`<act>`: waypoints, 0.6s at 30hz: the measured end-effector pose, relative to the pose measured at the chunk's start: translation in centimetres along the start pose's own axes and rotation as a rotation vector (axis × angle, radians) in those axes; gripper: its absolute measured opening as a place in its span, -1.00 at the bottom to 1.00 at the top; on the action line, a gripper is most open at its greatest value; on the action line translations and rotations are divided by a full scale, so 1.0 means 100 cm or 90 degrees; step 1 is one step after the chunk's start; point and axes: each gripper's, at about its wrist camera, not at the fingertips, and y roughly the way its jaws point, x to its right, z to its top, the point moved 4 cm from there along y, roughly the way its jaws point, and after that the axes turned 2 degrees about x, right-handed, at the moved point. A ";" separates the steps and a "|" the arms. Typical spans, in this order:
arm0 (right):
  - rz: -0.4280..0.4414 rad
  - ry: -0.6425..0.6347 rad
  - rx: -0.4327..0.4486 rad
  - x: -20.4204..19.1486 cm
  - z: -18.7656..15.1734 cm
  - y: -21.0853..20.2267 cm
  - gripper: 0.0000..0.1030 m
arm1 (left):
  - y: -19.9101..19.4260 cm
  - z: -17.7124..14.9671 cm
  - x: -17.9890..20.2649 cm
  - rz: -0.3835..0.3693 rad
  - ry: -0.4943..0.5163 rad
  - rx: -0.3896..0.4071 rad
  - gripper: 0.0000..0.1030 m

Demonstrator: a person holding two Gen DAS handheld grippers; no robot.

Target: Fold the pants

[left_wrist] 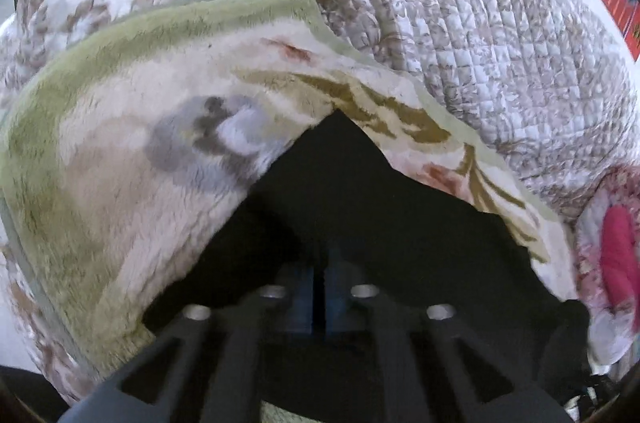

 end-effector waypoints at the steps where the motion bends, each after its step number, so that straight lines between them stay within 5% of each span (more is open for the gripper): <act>1: -0.003 -0.005 0.001 -0.001 0.001 -0.001 -0.80 | -0.002 0.001 0.000 0.001 0.001 0.002 -0.92; 9: 0.018 -0.031 0.040 -0.018 0.009 -0.038 -0.95 | -0.068 0.004 0.007 -0.027 0.051 0.079 -0.92; 14: -0.013 0.018 0.000 0.000 0.002 -0.029 -0.96 | -0.034 -0.021 -0.021 0.026 0.019 -0.026 -0.92; 18: -0.013 0.008 0.005 0.004 0.002 -0.032 -0.96 | -0.044 -0.020 -0.019 0.019 0.028 -0.005 -0.92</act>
